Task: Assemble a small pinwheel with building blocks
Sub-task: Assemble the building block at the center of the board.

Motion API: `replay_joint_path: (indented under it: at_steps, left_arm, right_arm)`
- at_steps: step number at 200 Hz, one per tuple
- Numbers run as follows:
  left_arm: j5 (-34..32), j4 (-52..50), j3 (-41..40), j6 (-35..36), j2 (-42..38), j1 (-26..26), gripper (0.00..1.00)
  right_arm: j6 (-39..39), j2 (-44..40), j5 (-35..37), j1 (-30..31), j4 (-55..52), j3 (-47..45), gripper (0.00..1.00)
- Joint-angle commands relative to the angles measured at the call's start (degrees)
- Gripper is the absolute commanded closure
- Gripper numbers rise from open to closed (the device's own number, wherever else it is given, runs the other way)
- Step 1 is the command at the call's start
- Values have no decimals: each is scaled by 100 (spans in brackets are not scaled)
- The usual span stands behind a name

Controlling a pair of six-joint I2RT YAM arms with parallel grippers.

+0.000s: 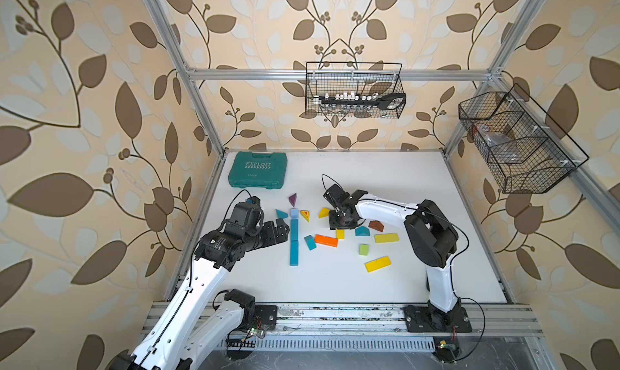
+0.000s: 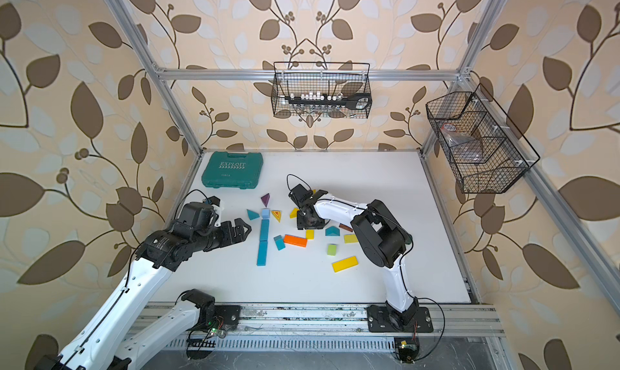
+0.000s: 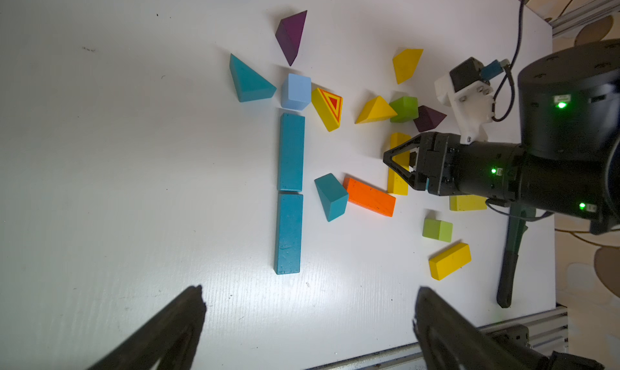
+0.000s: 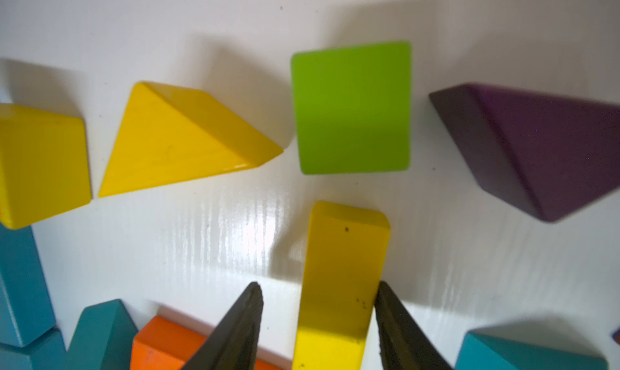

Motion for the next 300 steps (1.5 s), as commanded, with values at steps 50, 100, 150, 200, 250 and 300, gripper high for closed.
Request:
replay_joint_path:
  at_steps: [50,100,150,200,250,300]
  left_arm:
    - [83,77,-14,61,25,16,1]
    - [72,101,-31,57,4,6,1]
    - [51,71,-21,37,75,-6,1]
    - [78,76,-17,56,84,-26,1]
    - [22,-31,43,53,81,-39,1]
    - [-443,-560,592,409,214,-30,1]
  right_arm:
    - [38,188,-75,-14,-61,270,45]
    - [-33,-37,276,-22,-245,225,45]
    - [-288,36,711,36,-475,323,45]
    - [-547,-233,906,270,-513,310,42]
    - [-1335,-1569,880,449,-264,-612,30]
    - [-2173,-3059,-429,727,1207,-2367,23]
